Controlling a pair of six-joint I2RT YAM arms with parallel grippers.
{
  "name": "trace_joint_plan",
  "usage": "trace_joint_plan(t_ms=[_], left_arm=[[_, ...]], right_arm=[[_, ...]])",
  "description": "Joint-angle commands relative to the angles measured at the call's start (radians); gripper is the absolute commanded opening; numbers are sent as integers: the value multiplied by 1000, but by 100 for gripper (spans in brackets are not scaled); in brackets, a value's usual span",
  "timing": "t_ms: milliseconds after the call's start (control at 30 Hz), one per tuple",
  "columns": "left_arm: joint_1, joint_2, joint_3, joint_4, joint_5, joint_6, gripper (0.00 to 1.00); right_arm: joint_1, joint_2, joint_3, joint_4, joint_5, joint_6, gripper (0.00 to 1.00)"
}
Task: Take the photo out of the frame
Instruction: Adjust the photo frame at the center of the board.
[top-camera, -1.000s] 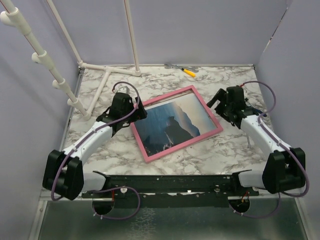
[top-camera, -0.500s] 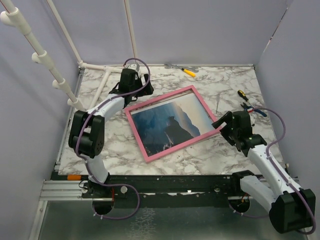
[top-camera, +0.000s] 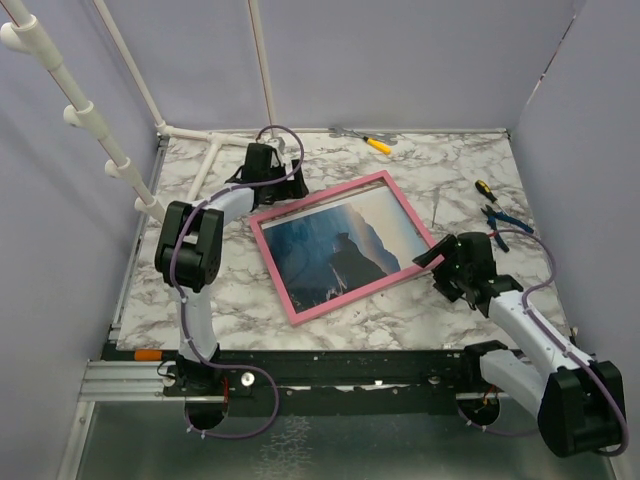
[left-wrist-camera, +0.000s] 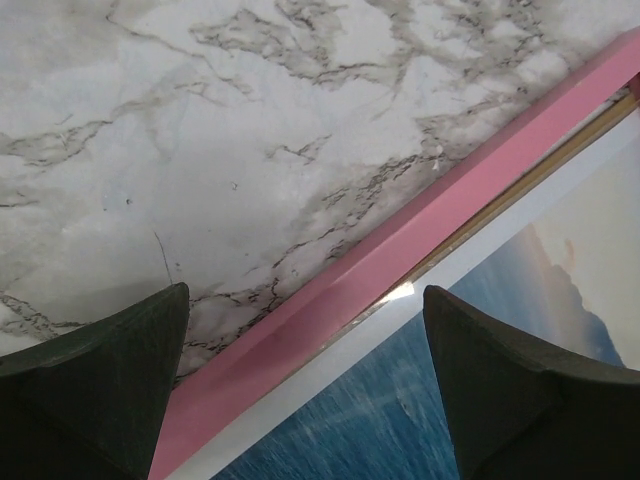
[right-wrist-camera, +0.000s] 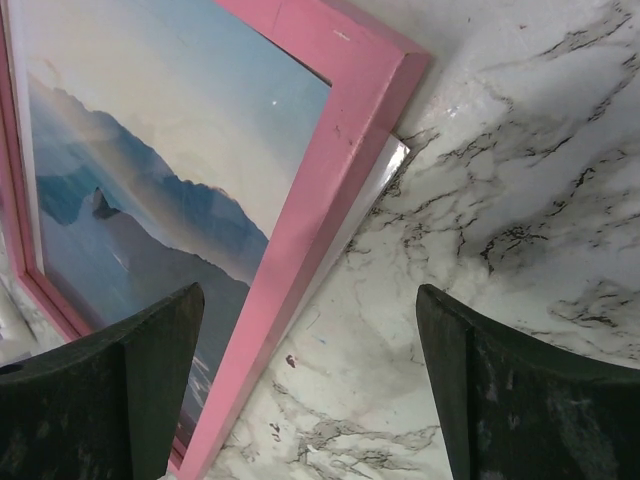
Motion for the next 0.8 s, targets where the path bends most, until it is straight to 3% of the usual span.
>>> trace_joint_plan(t_ms=[0, 267, 467, 767], left_arm=[[14, 64, 29, -19, 62, 6, 99], [13, 133, 76, -88, 161, 35, 99], [7, 102, 2, -92, 250, 23, 99], [-4, 11, -170, -33, 175, -46, 97]], right_arm=[[-1, 42, -29, 87, -48, 34, 89], [-1, 119, -37, 164, -94, 31, 90], [-1, 179, -26, 218, -94, 39, 89], [-1, 357, 80, 283, -165, -62, 88]])
